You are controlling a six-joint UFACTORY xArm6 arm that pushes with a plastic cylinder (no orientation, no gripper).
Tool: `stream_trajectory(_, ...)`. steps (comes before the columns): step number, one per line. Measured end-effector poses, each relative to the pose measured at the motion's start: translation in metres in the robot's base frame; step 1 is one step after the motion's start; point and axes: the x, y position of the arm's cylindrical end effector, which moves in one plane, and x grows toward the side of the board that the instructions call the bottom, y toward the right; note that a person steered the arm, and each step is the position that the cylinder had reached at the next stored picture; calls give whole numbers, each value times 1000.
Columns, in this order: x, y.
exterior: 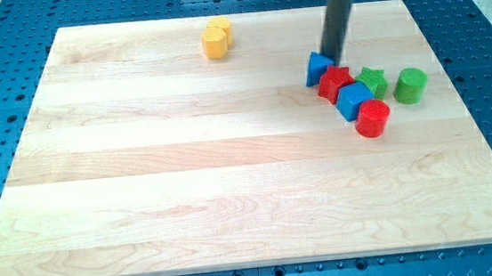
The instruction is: Push the blue triangle to the left of the blue cube
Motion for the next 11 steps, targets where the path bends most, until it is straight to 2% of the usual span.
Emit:
stream_trajectory(2, 0, -4)
stream_trajectory(3, 5, -60)
stream_trajectory(4, 16, -84)
stream_trajectory(5, -11, -38)
stream_trajectory(6, 27, -18)
stream_trajectory(7, 34, -69)
stream_trajectory(8, 91, -89)
stream_trajectory(9, 80, -77)
stream_trajectory(10, 63, -32)
stream_trajectory(11, 81, -24)
